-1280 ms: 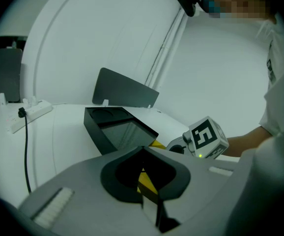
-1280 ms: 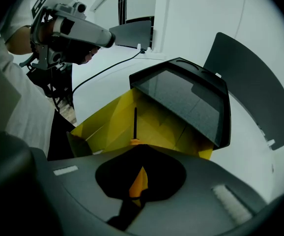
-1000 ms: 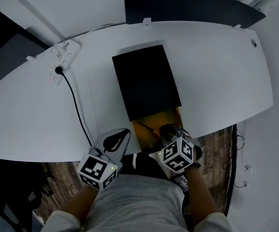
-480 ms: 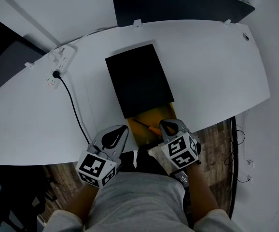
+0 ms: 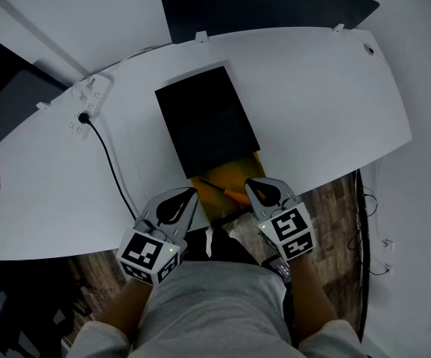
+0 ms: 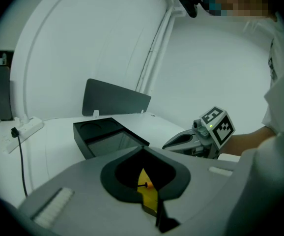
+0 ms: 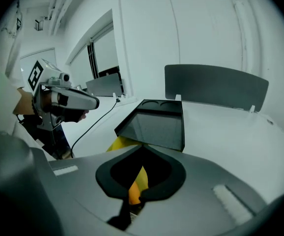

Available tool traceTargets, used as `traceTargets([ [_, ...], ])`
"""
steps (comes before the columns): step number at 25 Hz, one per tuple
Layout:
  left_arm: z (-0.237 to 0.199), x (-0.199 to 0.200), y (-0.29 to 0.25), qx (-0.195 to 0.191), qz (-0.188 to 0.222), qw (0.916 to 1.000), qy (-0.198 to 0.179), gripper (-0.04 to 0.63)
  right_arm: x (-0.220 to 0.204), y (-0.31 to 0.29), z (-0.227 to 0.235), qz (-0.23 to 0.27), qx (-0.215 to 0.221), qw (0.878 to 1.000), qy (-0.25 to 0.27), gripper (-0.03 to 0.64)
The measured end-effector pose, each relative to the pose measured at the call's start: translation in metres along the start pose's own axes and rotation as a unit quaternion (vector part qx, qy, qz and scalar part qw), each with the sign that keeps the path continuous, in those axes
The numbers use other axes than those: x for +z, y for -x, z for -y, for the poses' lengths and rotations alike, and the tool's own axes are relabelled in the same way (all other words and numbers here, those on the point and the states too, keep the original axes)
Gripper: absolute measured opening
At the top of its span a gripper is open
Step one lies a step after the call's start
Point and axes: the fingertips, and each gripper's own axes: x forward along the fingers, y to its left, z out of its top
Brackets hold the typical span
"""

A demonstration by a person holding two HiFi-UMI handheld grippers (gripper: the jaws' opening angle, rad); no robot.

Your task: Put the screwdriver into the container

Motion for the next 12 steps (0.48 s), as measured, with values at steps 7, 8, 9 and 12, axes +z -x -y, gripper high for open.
traceTargets([
  [7,0.009,0.019,0.008,-0.002,0.014,0.9997,-0.022,0.002,0.027,0.024,-0.011,0.060,0.008,0.998,-0.024,0.015],
  [8,0.011,0.023,0.008,-0.002,0.016,0.9996,-0.025,0.002,0.030,0.027,-0.012,0.066,0.009,0.997,-0.027,0.015],
  [9,0.013,0.026,0.009,-0.003,0.018,0.9995,-0.028,0.002,0.033,0.031,-0.014,0.072,0.010,0.997,-0.029,0.015],
  [12,0.018,0.037,0.011,-0.004,0.027,0.9990,-0.034,0.002,0.043,0.041,-0.016,0.089,0.011,0.995,-0.031,0.015],
])
